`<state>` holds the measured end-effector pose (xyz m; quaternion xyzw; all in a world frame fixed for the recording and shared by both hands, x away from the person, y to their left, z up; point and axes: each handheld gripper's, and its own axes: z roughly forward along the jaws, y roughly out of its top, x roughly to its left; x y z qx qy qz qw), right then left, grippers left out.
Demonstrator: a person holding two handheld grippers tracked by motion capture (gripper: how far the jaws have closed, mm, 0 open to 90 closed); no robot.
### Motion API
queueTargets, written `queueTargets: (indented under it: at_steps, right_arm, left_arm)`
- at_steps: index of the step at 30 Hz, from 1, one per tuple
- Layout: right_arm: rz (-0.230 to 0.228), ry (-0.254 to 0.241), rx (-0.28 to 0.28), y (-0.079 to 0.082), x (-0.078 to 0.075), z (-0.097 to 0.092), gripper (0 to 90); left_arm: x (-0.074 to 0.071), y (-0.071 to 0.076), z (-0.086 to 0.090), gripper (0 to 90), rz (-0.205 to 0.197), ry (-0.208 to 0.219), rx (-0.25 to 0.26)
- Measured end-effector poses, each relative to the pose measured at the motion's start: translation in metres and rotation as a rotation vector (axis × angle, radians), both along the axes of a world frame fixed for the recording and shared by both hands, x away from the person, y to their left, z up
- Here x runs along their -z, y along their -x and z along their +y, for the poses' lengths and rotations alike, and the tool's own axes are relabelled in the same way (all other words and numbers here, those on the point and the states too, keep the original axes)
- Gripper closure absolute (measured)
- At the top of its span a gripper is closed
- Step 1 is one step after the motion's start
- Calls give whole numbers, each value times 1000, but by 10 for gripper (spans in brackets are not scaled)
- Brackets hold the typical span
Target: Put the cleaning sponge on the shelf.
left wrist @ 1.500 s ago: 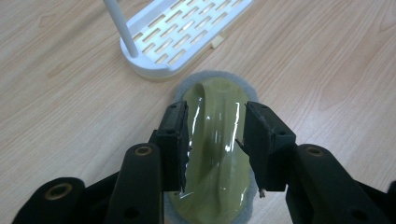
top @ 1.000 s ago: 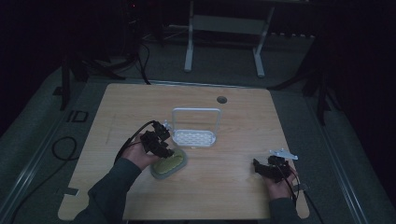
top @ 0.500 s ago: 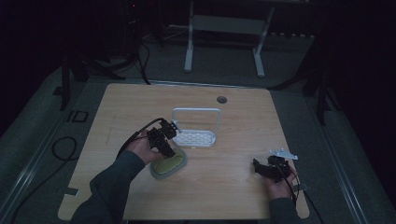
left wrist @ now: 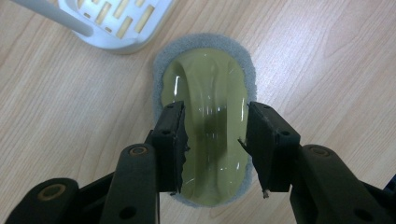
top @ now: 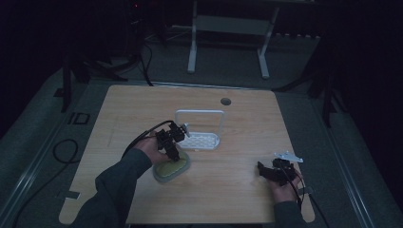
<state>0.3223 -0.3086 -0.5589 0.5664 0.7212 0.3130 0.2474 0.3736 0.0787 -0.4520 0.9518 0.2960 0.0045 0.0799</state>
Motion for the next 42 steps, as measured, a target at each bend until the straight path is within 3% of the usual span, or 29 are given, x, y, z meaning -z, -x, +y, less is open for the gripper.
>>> queueTargets:
  at_steps: [14,24,37,42]
  right_arm:
    - [0,0,-1,0,0,0,197]
    - [1,0,-1,0,0,0,196]
    - [1,0,-1,0,0,0,196]
    - [1,0,-2,0,0,0,197]
  left_arm:
    - [12,-6,-4,564,46,-54,42]
    - [19,-7,-7,609,77,-97,62]
    - [20,-8,-4,704,103,-85,40]
    - [19,-7,-3,713,87,-82,50]
